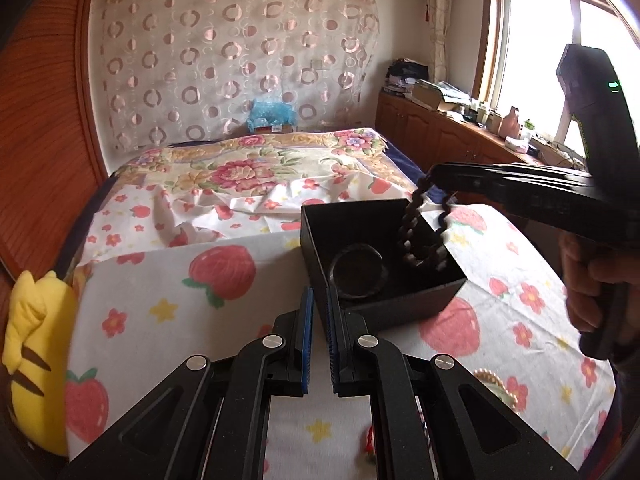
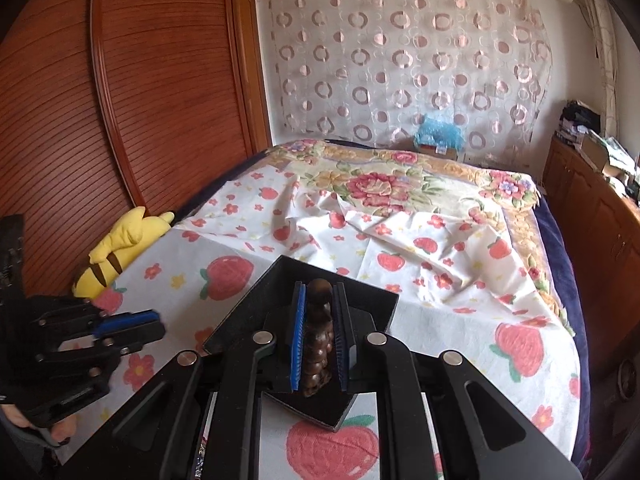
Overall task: Organize jewelry
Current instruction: 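Lower the bangle and bead bracelet into the black box and open both tools, then grasp the silver hair comb with the left tool, then lift the comb with the left tool while the right tool grasps the pearl necklace, then lower the pearl necklace into the black box with the right tool while the left tool carries the comb over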
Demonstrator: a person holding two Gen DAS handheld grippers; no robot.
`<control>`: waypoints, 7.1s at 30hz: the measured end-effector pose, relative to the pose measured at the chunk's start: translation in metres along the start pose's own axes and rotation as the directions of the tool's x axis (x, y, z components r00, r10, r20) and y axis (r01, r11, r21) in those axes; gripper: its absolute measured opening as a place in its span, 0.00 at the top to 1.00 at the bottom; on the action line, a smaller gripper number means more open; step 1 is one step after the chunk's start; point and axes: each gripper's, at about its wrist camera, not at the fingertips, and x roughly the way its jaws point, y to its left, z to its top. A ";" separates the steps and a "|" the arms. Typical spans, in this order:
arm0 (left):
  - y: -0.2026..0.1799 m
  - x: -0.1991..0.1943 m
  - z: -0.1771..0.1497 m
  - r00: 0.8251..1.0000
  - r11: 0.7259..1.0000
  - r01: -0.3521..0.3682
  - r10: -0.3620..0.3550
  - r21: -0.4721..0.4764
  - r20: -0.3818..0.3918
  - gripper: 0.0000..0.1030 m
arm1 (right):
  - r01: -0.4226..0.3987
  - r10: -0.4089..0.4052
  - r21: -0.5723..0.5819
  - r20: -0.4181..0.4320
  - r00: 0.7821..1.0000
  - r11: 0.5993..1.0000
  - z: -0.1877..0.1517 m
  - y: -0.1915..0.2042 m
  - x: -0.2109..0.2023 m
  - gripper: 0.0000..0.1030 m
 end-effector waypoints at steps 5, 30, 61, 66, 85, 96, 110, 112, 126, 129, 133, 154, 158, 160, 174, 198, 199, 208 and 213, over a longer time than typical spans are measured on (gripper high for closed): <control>-0.002 -0.011 -0.013 1.000 1.000 0.021 -0.021 0.004 0.001 0.94 | 0.008 -0.008 -0.004 0.004 1.000 1.000 -0.006 0.001 -0.003 0.85; -0.042 -0.042 -0.094 0.992 0.994 0.107 -0.106 0.011 -0.071 0.57 | 0.036 -0.035 0.011 -0.066 0.997 0.999 -0.183 0.028 -0.083 0.71; -0.098 -0.019 -0.119 0.986 0.982 0.004 0.027 0.187 -0.166 0.65 | 0.079 -0.079 0.003 -0.071 0.994 0.997 -0.219 0.039 -0.091 0.60; -0.100 -0.017 -0.119 0.985 0.978 -0.023 0.058 0.208 -0.162 0.65 | 0.077 -0.077 0.004 -0.072 0.994 0.997 -0.219 0.039 -0.091 0.60; -0.059 -0.041 -0.112 0.997 0.999 0.009 -0.006 0.045 -0.080 0.99 | 0.078 -0.077 0.005 -0.074 0.994 0.997 -0.219 0.040 -0.090 0.60; -0.059 -0.061 -0.108 1.000 1.000 0.009 -0.008 0.029 -0.020 0.99 | 0.065 -0.065 0.000 -0.079 0.995 0.998 -0.220 0.042 -0.088 0.60; -0.059 -0.064 -0.112 1.000 0.999 0.019 -0.019 0.027 -0.019 0.99 | 0.017 -0.017 -0.002 -0.089 0.996 1.000 -0.201 0.050 -0.077 0.60; -0.059 -0.064 -0.112 1.000 0.999 0.019 -0.019 0.027 -0.021 0.99 | 0.001 0.001 0.021 -0.102 0.995 1.000 -0.201 0.047 -0.074 0.60; -0.062 -0.064 -0.116 1.000 0.999 0.022 -0.021 0.026 -0.018 0.99 | -0.105 0.118 0.081 -0.171 0.978 0.991 -0.207 0.048 -0.072 0.93; -0.063 -0.064 -0.116 1.000 0.999 0.023 -0.023 0.027 -0.019 0.99 | -0.107 0.119 0.077 -0.172 0.978 0.991 -0.208 0.047 -0.076 0.95; -0.062 -0.065 -0.116 1.000 0.999 0.024 -0.024 0.028 -0.018 0.99 | -0.094 0.103 0.064 -0.157 0.982 0.993 -0.206 0.046 -0.082 0.95; -0.048 -0.074 -0.086 0.999 0.999 0.010 -0.012 0.031 0.051 0.99 | 0.007 0.000 -0.093 0.081 0.997 0.996 -0.087 0.044 -0.143 0.95; -0.045 -0.074 -0.079 0.998 0.999 0.014 -0.016 0.034 0.060 0.99 | 0.034 -0.020 -0.112 0.121 0.992 0.993 -0.061 0.041 -0.152 0.95; -0.045 -0.072 -0.074 0.998 0.999 0.014 -0.016 0.038 0.063 0.99 | 0.046 -0.029 -0.122 0.138 0.990 0.991 -0.050 0.040 -0.155 0.95; -0.039 -0.057 -0.050 0.997 0.998 -0.001 -0.004 0.057 0.079 0.99 | 0.100 -0.071 -0.145 0.193 0.979 0.984 0.018 0.028 -0.149 0.95; -0.033 -0.012 -0.002 0.998 0.998 -0.025 0.021 0.059 0.064 0.99 | 0.048 -0.046 -0.029 0.079 0.996 0.998 0.048 -0.003 -0.062 0.95; -0.033 -0.008 0.000 0.998 0.998 -0.027 0.023 0.062 0.060 0.99 | 0.046 -0.044 -0.025 0.058 0.997 0.999 0.043 -0.005 -0.053 0.95; -0.036 0.029 0.020 0.999 0.997 -0.039 0.037 0.071 0.019 0.99 | 0.009 -0.008 0.010 -0.035 0.999 1.000 0.006 -0.011 -0.015 0.94; -0.038 0.044 0.024 0.999 0.996 -0.048 0.048 0.077 0.002 0.99 | 0.005 -0.004 0.023 -0.043 0.999 1.000 -0.007 -0.017 -0.017 0.94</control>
